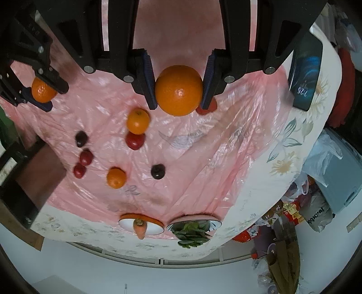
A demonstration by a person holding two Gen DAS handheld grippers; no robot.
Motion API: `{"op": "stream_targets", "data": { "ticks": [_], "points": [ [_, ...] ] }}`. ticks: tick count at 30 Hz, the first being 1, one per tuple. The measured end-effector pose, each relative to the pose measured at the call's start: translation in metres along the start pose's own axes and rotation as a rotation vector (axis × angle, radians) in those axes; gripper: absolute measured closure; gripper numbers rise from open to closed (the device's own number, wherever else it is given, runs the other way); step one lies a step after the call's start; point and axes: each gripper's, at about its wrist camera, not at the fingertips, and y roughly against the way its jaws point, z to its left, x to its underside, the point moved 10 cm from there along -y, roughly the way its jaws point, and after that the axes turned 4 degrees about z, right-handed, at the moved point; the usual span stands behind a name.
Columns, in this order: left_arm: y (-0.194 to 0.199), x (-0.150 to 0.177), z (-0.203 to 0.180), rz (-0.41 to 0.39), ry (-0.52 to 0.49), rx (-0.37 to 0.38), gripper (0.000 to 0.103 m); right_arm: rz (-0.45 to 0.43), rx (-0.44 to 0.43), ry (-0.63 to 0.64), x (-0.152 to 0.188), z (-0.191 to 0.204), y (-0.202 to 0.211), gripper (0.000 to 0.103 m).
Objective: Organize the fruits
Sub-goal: 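Carry the orange in the left tool into the green tray while the right tool carries its orange there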
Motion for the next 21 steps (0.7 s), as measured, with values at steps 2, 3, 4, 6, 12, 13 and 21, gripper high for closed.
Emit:
{"op": "stream_targets", "data": {
  "ticks": [2, 3, 4, 6, 12, 13, 21],
  "points": [
    [0.012, 0.005, -0.007, -0.006, -0.016, 0.007, 0.07, -0.011, -0.003, -0.008, 0.002, -0.003, 0.013, 0.036],
    [0.021, 0.007, -0.016, -0.013, -0.034, 0.013, 0.07, -0.016, -0.003, -0.009, 0.003, -0.005, 0.019, 0.036],
    [0.026, 0.008, -0.021, -0.016, -0.044, 0.018, 0.07, -0.022, -0.005, -0.012, 0.005, -0.007, 0.026, 0.036],
    [0.04, 0.009, -0.039, -0.029, -0.071, 0.031, 0.07, -0.035, 0.002, -0.018, 0.009, -0.016, 0.041, 0.036],
    [0.062, 0.008, -0.098, -0.044, -0.141, 0.072, 0.07, -0.062, 0.04, -0.056, 0.022, -0.059, 0.081, 0.036],
    [0.065, 0.007, -0.109, -0.045, -0.153, 0.077, 0.07, -0.066, 0.05, -0.062, 0.024, -0.069, 0.086, 0.036],
    [0.082, -0.001, -0.219, -0.065, -0.284, 0.138, 0.07, -0.113, 0.159, -0.141, 0.034, -0.168, 0.132, 0.036]
  ]
}}
